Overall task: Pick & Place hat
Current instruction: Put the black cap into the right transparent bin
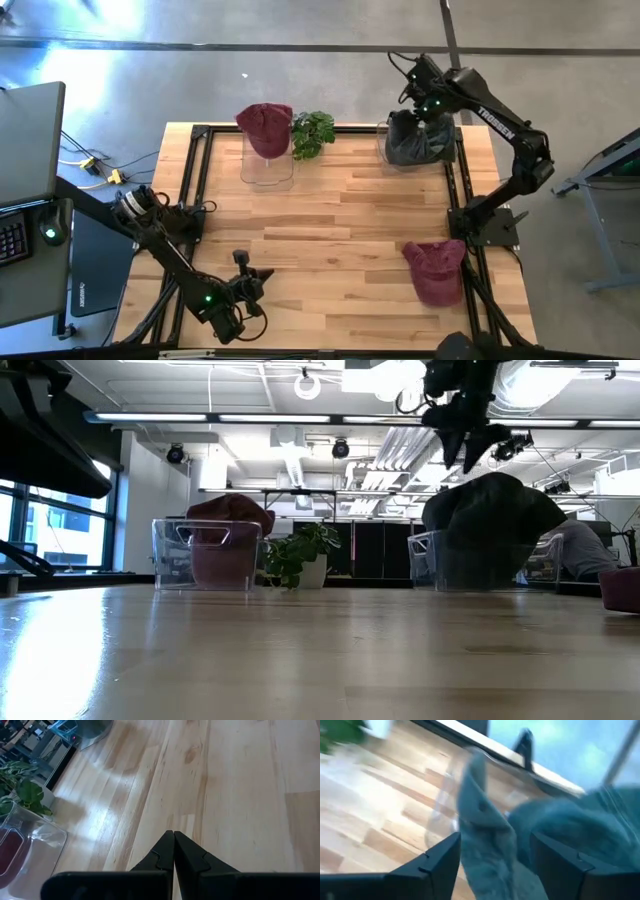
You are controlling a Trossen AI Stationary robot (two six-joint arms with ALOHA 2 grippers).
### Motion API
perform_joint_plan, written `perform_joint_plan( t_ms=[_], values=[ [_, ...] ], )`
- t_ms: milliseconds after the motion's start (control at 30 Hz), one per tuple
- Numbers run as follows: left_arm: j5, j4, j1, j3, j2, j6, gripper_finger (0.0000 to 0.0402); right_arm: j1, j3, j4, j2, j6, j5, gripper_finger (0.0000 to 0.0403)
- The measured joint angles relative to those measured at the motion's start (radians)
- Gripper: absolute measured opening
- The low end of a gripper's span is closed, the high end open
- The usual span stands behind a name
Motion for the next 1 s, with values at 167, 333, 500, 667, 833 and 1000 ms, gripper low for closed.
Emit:
perform_joint_plan(
  t_ms=[167,333,500,667,833,1000],
  values=[
    [-0.015,-0.002,0.0,0.0,0.0,0.0,0.0003,0.001,0.001,0.141,0.02,-0.061,-0.142,0.0246],
    [-0.02,-0.002,0.0,0.0,0.0,0.0,0.0003,0.039,0.002,0.208,0.089,-0.066,-0.125,0.0226],
    [-0.04,-0.002,0.001,0.0,0.0,0.0,0.0003,0.11,0.001,0.284,0.152,-0.077,-0.165,0.0147],
    [-0.045,-0.002,0.001,0.0,0.0,0.0,0.0003,0.157,0.002,0.292,0.213,-0.062,-0.143,0.0032],
    [-0.036,0.001,0.001,0.0,0.0,0.0,0.0003,0.128,0.001,0.193,0.274,-0.006,0.081,0.0024],
    [-0.033,0.001,0.001,0.0,0.0,0.0,0.0003,0.106,0.001,0.075,0.29,0.059,0.298,0.0011]
  ],
)
